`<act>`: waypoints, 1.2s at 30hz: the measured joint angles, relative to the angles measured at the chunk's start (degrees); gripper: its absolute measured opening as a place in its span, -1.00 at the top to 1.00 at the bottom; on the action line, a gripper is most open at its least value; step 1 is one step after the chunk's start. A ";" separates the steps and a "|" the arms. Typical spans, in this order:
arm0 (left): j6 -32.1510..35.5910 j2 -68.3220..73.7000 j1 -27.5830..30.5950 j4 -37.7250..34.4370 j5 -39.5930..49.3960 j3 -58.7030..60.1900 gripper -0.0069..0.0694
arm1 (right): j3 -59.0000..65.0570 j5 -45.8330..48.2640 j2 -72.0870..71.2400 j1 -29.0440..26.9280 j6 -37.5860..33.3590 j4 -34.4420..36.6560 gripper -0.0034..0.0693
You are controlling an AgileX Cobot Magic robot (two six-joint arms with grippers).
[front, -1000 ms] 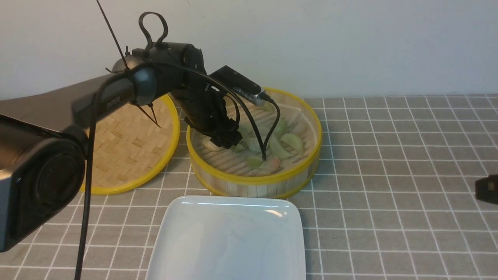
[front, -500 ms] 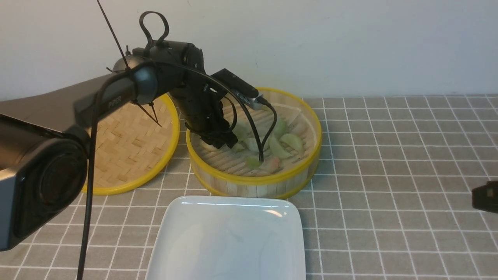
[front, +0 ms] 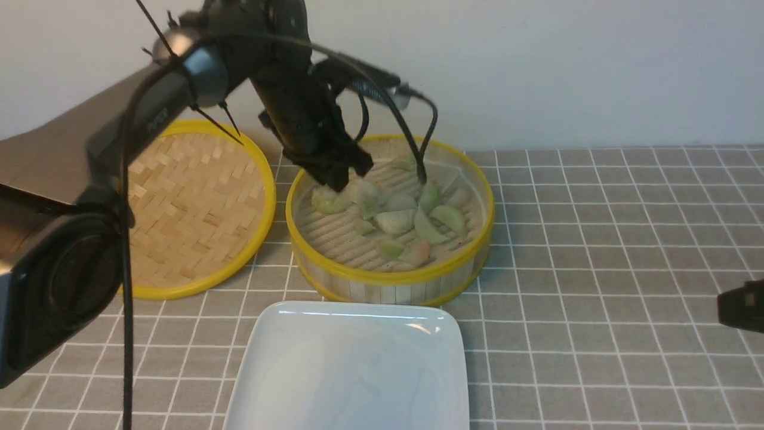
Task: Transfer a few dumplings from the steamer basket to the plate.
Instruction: Use the left arm to put the dumpling into the plate
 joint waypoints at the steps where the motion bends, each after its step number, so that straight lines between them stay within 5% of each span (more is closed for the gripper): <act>1: -0.09 -0.60 0.00 -0.29 0.15 -0.14 0.48 | 0.00 0.00 0.00 0.00 -0.11 0.26 0.93; 15: -1.62 -11.16 -0.31 -6.47 0.40 11.95 0.48 | 0.00 0.89 0.00 0.00 -0.36 1.18 0.93; 28: -1.88 -24.39 -10.27 -6.94 0.06 44.77 0.48 | -0.07 1.25 0.00 0.00 -0.55 2.50 0.93; 36: -1.88 -21.64 -11.33 -5.75 -1.91 47.14 0.48 | -0.07 1.49 0.00 0.00 -0.49 2.50 0.93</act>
